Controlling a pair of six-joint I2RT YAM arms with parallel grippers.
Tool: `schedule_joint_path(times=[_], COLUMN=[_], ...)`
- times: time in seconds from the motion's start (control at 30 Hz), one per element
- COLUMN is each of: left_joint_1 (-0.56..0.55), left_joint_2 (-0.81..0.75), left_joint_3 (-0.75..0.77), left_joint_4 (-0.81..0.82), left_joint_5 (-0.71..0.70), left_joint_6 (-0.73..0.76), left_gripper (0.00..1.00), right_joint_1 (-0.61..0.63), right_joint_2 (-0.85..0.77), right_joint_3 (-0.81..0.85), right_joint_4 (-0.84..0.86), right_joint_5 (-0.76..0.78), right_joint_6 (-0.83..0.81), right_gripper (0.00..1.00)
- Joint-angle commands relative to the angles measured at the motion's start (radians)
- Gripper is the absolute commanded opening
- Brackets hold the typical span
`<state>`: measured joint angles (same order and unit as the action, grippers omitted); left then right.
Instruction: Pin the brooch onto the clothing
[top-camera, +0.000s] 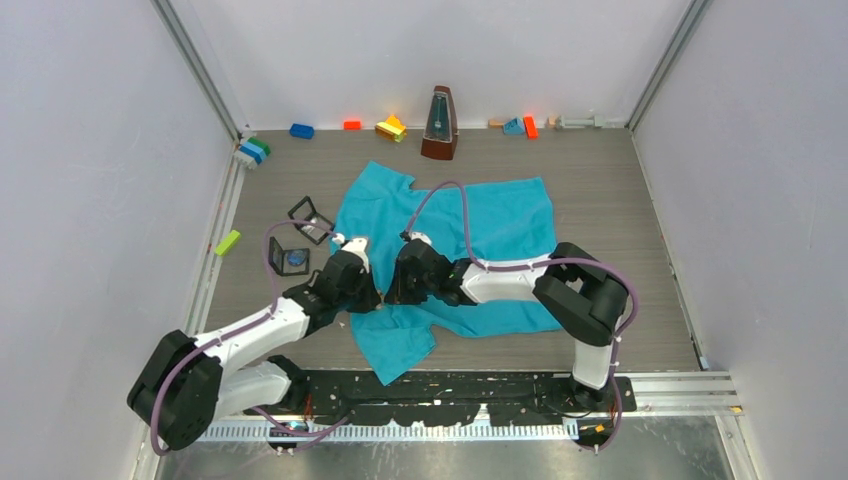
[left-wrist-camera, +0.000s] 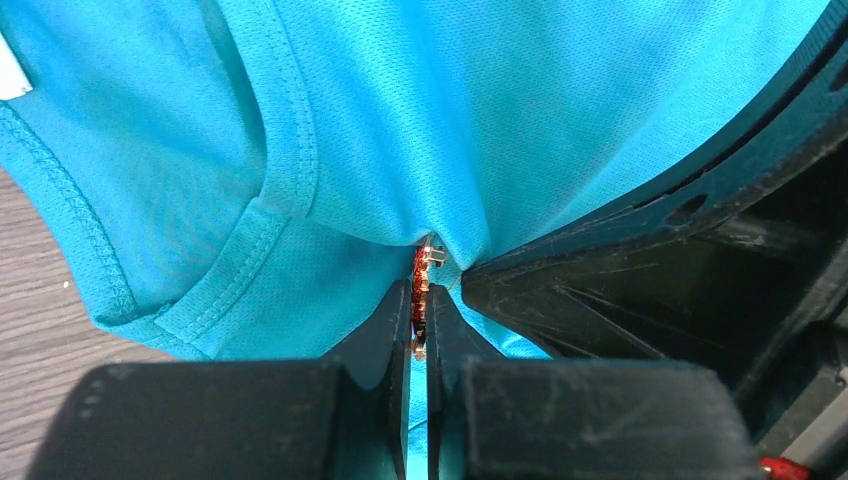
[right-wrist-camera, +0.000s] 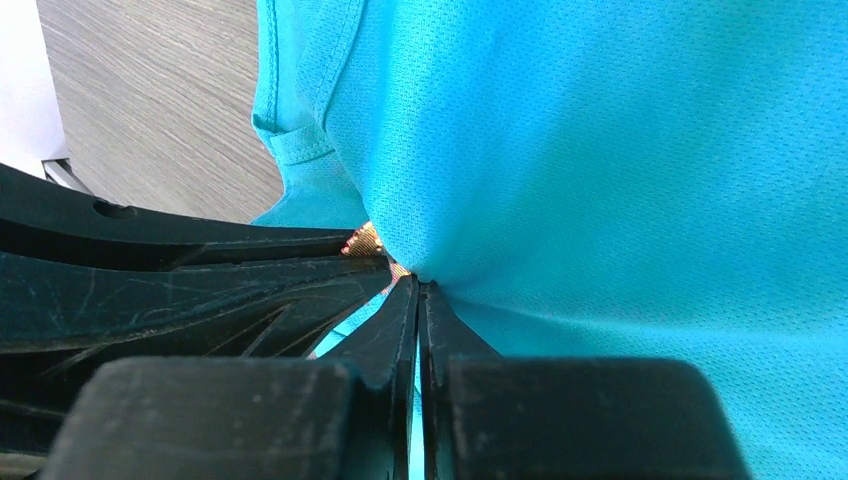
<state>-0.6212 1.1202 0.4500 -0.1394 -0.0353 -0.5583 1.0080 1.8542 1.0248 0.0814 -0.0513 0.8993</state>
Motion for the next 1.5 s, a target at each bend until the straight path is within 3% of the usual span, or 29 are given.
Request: schedule_joint_path(times=[0.0,0.43,0.83,1.17,1.47], left_joint_1=[-0.003,-0.004,-0.003,-0.003,-0.003], left_joint_2=[-0.06,-0.062,-0.06,-0.058,-0.04], left_joint_3=[-0.015,-0.029,-0.027,-0.024,-0.021], left_joint_4=[0.076,0.101,0.097,0.099,0.133], left_joint_5=[-0.034,-0.021,-0.018,-0.019,-0.009], left_joint_6=[-0.028,-0.036,-0.037,-0.038,-0.051], left_gripper=[0.0,0.0,0.0,0.0,0.0], right_joint_1=[0.018,0.016,0.029,0.039,0.05], right_joint_2=[-0.079,-0.25,-0.158,-0.078,-0.048], right_joint_3=[0.016,-0.041,-0.04,0.004,0.027], right_joint_4=[-0.033,-0.142,-0.062,-0.052,-0.033], right_joint_5=[-0.003,0.116,0.073,0.083,0.058], right_joint_6=[-0.033,-0.186,-0.218,-0.236,-0.241], right_gripper=[0.12,0.46,0.52,0.44,0.06])
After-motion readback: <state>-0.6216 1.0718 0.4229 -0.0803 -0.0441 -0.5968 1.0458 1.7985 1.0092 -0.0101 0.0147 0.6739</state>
